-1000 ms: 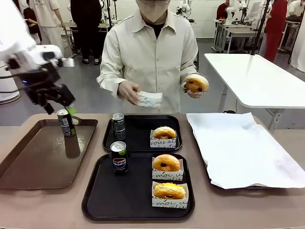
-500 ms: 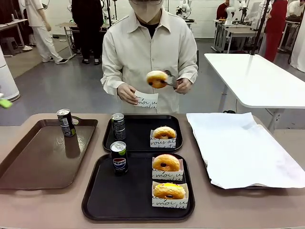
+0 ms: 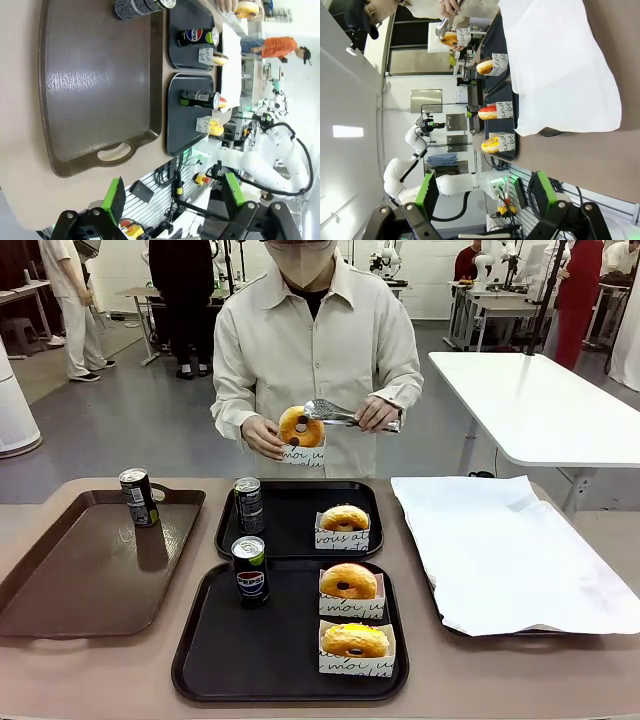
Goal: Set up donuts and drinks on trays.
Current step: Pick up one Pepsi coke from the Handle tray and place it on the Flat Tray without a Pepsi coke.
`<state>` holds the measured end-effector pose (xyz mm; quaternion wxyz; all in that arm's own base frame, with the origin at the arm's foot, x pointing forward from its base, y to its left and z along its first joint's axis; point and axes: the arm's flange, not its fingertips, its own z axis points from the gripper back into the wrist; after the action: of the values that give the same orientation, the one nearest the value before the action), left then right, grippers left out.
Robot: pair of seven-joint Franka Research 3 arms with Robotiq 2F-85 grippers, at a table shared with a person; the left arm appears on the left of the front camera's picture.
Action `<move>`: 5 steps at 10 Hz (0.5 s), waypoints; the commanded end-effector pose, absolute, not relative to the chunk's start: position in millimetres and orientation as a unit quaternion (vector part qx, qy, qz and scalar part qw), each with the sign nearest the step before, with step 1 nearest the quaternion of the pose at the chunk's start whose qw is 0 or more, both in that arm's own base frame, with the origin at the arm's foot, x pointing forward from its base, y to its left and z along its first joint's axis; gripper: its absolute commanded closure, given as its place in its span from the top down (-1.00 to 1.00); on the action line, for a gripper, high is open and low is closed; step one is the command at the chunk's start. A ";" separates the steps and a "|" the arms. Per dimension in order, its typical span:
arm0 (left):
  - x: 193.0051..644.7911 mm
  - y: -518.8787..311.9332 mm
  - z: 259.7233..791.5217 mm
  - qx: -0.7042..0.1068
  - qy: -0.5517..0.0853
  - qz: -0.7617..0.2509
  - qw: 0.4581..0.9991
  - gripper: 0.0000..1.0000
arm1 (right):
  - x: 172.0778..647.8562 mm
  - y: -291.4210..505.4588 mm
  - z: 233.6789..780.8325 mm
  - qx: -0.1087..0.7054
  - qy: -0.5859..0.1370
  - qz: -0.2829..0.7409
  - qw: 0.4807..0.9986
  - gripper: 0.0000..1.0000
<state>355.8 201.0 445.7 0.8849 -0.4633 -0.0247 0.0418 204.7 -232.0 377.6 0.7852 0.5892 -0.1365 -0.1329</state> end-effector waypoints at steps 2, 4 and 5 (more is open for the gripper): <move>357.9 220.3 434.4 -0.490 -0.043 -0.007 0.870 1.00 | 204.5 -231.7 377.8 0.593 -0.141 -0.129 0.783 1.00; 366.7 222.5 431.7 -0.487 -0.079 -0.020 0.869 1.00 | 204.5 -231.7 377.8 0.593 -0.141 -0.129 0.783 1.00; 369.0 222.2 428.4 -0.487 -0.084 -0.019 0.869 1.00 | 204.5 -231.7 377.8 0.593 -0.141 -0.129 0.783 1.00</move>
<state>362.0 220.7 430.9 0.8729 -0.4831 -0.0666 -0.0141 204.7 -232.0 377.6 0.7852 0.5892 -0.1365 -0.1328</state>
